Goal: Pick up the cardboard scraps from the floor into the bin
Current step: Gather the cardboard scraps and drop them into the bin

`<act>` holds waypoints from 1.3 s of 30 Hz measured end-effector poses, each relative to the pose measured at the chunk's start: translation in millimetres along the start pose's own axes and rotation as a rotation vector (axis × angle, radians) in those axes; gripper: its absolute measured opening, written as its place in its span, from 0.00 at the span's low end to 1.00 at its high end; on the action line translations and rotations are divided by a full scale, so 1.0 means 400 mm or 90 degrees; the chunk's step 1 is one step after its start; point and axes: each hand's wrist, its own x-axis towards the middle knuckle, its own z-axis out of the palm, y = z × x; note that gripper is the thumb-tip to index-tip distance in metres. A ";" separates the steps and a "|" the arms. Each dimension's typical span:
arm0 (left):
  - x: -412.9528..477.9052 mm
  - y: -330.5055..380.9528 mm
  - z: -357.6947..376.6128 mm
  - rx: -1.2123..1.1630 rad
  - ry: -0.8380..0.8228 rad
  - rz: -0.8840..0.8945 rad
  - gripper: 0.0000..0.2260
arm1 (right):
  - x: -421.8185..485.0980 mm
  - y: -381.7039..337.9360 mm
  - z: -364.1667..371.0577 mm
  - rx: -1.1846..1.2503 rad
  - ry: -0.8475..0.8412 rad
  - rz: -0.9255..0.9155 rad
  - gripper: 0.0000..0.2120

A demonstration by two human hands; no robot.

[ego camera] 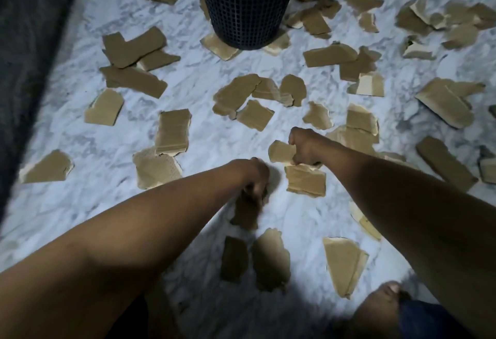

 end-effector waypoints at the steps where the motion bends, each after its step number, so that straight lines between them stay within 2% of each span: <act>1: 0.000 0.023 0.029 0.030 0.062 -0.013 0.23 | 0.006 -0.006 -0.009 -0.007 0.006 -0.010 0.22; 4: -0.010 0.068 0.100 0.040 0.248 -0.035 0.27 | 0.022 -0.019 -0.040 -0.024 -0.030 -0.024 0.20; 6: 0.001 0.062 0.120 -0.023 0.310 -0.036 0.24 | 0.019 -0.022 -0.065 -0.078 -0.124 -0.001 0.28; 7: 0.009 0.054 0.123 -0.084 0.311 -0.047 0.24 | 0.011 -0.024 -0.074 -0.106 -0.175 0.013 0.33; 9: 0.011 0.040 0.105 -0.184 0.306 -0.045 0.24 | 0.001 -0.025 -0.069 -0.145 -0.215 0.015 0.35; 12: -0.001 0.030 0.065 -0.202 0.292 -0.042 0.17 | 0.006 -0.034 -0.007 -0.199 -0.151 -0.004 0.34; 14: -0.006 0.023 0.038 -0.195 0.288 -0.067 0.14 | 0.015 -0.036 0.036 -0.182 -0.116 -0.005 0.31; 17: -0.014 0.018 0.007 -0.115 0.192 -0.040 0.13 | 0.007 -0.028 0.042 -0.091 -0.081 0.000 0.30; 20: -0.037 0.044 0.006 -0.040 0.027 0.097 0.13 | 0.006 -0.012 0.019 0.005 -0.065 0.010 0.38; 21: -0.048 0.062 0.017 0.009 -0.014 0.137 0.14 | 0.009 -0.009 0.014 0.006 -0.068 0.007 0.37; 23: -0.059 0.108 0.055 0.094 -0.079 0.205 0.17 | 0.017 -0.010 0.004 -0.020 -0.087 -0.006 0.27; 24: -0.065 0.133 0.082 0.132 -0.080 0.233 0.18 | 0.020 -0.013 0.002 -0.032 -0.099 -0.014 0.23; 27: -0.085 0.171 0.149 0.282 0.046 0.260 0.19 | 0.042 -0.030 -0.003 -0.064 -0.111 -0.030 0.17; 29: -0.105 0.177 0.173 0.329 0.133 0.254 0.22 | 0.047 -0.040 -0.003 -0.082 -0.119 -0.031 0.15; 32: -0.118 0.183 0.185 0.357 0.221 0.285 0.16 | 0.040 -0.049 -0.006 -0.116 -0.130 -0.043 0.14; 35: -0.110 0.180 0.191 0.282 0.260 0.308 0.15 | 0.038 -0.047 -0.012 -0.118 -0.149 -0.045 0.18; 39: -0.100 0.170 0.187 0.134 0.243 0.253 0.16 | 0.036 -0.045 -0.023 -0.050 -0.124 -0.052 0.23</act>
